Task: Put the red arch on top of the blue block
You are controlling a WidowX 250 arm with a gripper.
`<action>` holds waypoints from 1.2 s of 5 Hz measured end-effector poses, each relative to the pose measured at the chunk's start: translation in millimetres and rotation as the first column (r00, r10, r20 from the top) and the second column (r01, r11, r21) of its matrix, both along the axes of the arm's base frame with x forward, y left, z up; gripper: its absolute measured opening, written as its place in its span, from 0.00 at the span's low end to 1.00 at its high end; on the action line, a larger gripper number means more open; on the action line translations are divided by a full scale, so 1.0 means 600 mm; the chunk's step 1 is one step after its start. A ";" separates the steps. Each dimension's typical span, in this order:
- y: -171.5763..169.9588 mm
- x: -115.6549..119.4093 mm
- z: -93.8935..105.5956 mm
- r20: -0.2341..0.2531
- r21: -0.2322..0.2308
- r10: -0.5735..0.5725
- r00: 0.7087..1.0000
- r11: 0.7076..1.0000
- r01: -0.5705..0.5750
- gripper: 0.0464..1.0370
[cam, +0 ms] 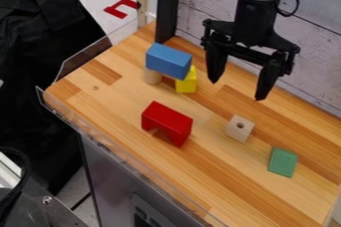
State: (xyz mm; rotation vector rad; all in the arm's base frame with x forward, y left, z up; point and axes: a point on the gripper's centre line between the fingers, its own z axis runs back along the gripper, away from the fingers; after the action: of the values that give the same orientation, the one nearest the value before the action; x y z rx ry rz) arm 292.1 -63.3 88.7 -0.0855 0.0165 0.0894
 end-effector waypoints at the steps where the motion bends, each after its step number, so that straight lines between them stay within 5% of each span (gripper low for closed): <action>1: 0.000 -0.005 -0.016 -0.032 0.006 0.000 0.999 1.000 0.000 0.96; 2: 0.014 -0.026 -0.026 -0.010 0.045 0.241 0.970 0.970 -0.241 0.96; 3: 0.028 -0.044 -0.021 0.035 0.055 0.460 0.887 0.886 -0.461 0.96; 4: 0.050 -0.059 -0.020 0.033 0.137 0.656 0.754 0.744 -0.654 0.96; 5: 0.068 -0.071 -0.019 0.075 0.244 0.820 0.568 0.537 -0.807 0.96; 6: 0.078 -0.077 -0.018 0.152 0.262 0.929 0.339 0.293 -0.920 0.96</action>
State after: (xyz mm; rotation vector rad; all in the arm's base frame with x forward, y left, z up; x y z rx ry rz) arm 245.8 -16.6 77.7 0.2454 -0.0221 1.3198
